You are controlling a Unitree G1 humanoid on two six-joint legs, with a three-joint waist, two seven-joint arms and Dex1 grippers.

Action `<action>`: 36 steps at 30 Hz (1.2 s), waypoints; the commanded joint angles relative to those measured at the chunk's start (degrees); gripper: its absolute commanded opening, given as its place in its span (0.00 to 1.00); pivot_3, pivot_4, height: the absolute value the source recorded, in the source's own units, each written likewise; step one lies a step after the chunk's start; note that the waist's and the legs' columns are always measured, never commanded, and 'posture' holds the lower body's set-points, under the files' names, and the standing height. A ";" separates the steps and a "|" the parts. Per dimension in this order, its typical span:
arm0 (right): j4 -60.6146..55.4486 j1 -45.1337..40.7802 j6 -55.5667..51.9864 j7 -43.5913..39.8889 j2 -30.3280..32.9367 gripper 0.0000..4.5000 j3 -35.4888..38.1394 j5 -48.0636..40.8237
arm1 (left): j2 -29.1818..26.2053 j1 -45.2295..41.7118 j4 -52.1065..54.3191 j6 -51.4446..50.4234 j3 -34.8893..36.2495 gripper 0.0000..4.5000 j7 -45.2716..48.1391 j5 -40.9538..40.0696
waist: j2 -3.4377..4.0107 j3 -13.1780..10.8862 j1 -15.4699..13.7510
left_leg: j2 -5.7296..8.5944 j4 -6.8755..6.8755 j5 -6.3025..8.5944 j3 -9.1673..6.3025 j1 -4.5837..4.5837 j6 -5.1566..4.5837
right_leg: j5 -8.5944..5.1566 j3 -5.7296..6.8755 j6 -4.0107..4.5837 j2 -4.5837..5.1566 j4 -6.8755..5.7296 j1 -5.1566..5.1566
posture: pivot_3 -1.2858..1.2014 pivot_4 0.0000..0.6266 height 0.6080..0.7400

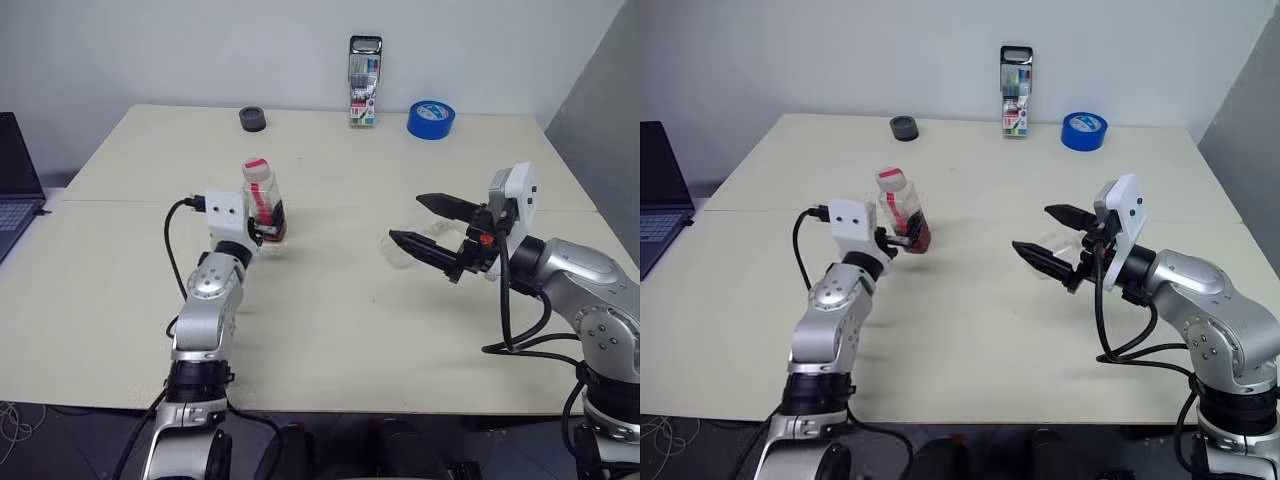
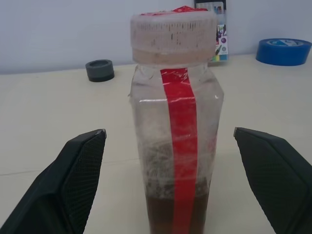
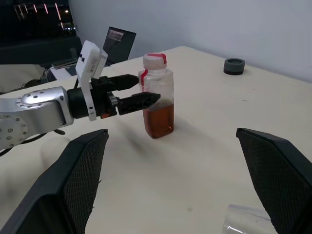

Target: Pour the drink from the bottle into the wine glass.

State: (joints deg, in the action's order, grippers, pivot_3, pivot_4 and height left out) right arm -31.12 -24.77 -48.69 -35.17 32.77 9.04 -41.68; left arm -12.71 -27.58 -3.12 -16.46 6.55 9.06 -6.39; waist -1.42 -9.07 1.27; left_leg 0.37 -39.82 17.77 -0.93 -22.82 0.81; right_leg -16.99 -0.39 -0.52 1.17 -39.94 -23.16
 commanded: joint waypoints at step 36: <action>-1.62 -0.24 1.25 2.26 0.70 1.00 0.29 -0.80 | -1.02 -10.29 -16.18 9.69 1.07 0.73 2.41 -0.80 | -0.01 0.00 0.01 | 0.00 -0.01 -0.01 -0.01 -0.02 0.02 | 0.00 0.01 0.00 0.01 0.00 -0.03 | 0.52 0.24 1.00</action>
State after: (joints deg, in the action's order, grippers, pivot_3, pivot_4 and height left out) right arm -31.16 -24.71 -48.58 -32.86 32.90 8.91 -41.81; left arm -13.70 -36.97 -20.98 -6.48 6.99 11.81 -6.57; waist -1.42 -9.07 1.28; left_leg 0.37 -39.83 17.76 -0.94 -22.85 0.84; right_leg -16.99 -0.38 -0.52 1.17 -39.94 -23.19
